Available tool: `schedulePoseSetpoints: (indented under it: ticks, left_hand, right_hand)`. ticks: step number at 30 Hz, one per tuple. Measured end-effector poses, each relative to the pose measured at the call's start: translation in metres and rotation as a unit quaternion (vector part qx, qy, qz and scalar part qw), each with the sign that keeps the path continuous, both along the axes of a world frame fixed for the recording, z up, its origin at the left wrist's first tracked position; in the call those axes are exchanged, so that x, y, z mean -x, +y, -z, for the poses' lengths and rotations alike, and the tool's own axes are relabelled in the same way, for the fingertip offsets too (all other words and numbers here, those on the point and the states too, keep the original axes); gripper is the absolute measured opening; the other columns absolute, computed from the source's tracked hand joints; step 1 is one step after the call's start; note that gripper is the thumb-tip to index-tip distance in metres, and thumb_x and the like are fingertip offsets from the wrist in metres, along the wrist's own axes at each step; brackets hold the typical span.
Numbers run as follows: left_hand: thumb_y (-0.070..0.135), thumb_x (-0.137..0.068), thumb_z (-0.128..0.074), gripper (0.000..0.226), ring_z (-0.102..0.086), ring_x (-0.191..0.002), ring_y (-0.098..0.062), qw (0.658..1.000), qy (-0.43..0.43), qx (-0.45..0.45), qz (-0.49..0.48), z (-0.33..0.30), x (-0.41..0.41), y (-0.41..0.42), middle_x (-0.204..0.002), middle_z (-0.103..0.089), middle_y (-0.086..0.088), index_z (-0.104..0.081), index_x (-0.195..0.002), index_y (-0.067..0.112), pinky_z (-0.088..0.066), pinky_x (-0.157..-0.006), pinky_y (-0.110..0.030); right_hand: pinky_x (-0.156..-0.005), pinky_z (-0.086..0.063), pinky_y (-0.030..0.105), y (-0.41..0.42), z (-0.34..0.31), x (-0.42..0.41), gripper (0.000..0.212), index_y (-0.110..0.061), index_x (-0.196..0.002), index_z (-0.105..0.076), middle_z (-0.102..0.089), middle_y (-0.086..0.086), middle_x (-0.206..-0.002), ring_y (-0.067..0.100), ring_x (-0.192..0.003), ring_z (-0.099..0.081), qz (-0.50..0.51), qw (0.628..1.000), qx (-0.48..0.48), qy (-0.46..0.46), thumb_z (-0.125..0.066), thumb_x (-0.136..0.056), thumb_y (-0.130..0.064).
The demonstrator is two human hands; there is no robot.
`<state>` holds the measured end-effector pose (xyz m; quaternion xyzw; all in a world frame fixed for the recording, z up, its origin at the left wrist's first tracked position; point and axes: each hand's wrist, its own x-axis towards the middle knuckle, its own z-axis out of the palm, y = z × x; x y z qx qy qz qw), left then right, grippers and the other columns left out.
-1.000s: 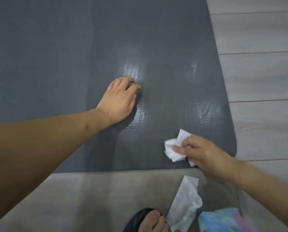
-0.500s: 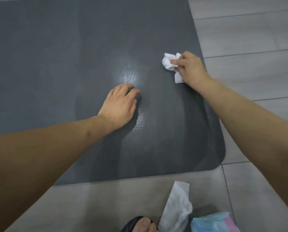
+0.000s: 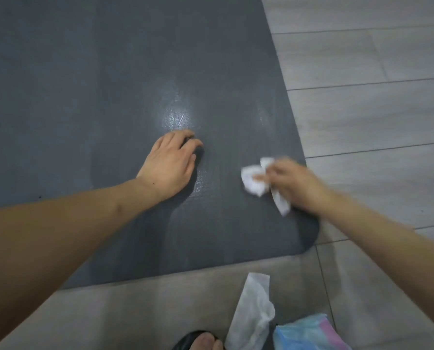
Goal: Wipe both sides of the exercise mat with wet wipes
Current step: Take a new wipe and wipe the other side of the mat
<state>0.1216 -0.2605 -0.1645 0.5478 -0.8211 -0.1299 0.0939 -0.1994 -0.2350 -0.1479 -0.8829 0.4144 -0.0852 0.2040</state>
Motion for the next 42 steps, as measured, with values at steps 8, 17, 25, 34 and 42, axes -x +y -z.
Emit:
schedulePoseSetpoints:
  ticks: [8, 17, 25, 34, 42]
  left_hand:
    - [0.018, -0.101, -0.046, 0.033, -0.043, -0.133, -0.029, 0.999, -0.013, -0.004, -0.036, -0.003, -0.020, -0.001, -0.140, -0.048, -0.005, -0.056, -0.133, 0.017, -0.033, -0.116, -0.048]
    - [0.017, -0.101, -0.047, 0.032, -0.044, -0.134, -0.032, 0.999, -0.006, 0.005, -0.035, -0.004, -0.046, 0.015, -0.147, -0.047, -0.008, -0.057, -0.131, 0.014, -0.030, -0.118, -0.054]
    - [0.015, -0.100, -0.050, 0.030, -0.039, -0.142, -0.030, 1.000, 0.025, -0.006, -0.016, 0.005, -0.077, 0.062, -0.151, -0.044, -0.008, -0.058, -0.129, 0.015, -0.027, -0.121, -0.053]
    - [0.014, -0.099, -0.052, 0.028, -0.042, -0.140, -0.031, 0.998, 0.051, -0.004, -0.031, 0.004, -0.156, 0.105, -0.145, -0.047, -0.008, -0.059, -0.126, 0.015, -0.032, -0.117, -0.055]
    - [0.025, -0.097, -0.040, 0.035, -0.045, -0.136, -0.031, 0.996, 0.023, 0.010, -0.089, 0.004, -0.249, 0.130, -0.142, -0.050, -0.008, -0.060, -0.124, 0.016, -0.036, -0.115, -0.053]
  right_hand:
    - [-0.084, -0.029, 0.022, -0.180, 0.011, -0.009, 0.037, -0.016, -0.127, -0.073, -0.060, 0.021, -0.119, 0.036, -0.110, -0.054, 0.212, 0.977, 0.006, 0.032, -0.047, -0.103, -0.008]
    - [-0.083, -0.035, 0.022, -0.035, 0.015, 0.007, 0.034, -0.012, -0.122, -0.075, -0.063, 0.017, -0.109, 0.029, -0.098, -0.056, 0.280, 0.959, -0.015, -0.034, -0.051, -0.099, -0.004]
    - [-0.079, -0.040, 0.007, 0.095, 0.030, -0.044, 0.030, -0.007, -0.112, -0.078, -0.059, 0.005, -0.091, 0.011, -0.082, -0.054, 0.351, 0.926, 0.043, -0.130, -0.064, -0.091, 0.009]
    - [-0.076, -0.048, 0.024, 0.157, 0.027, -0.193, 0.029, -0.012, -0.111, -0.078, -0.057, 0.001, -0.089, 0.022, -0.078, -0.059, 0.402, 0.900, 0.014, -0.167, -0.064, -0.092, 0.005]
    - [-0.077, -0.048, 0.028, 0.154, 0.027, -0.318, 0.037, -0.013, -0.122, -0.073, -0.054, 0.001, -0.094, 0.017, -0.086, -0.051, 0.166, 0.978, -0.010, -0.126, -0.064, -0.091, 0.004]
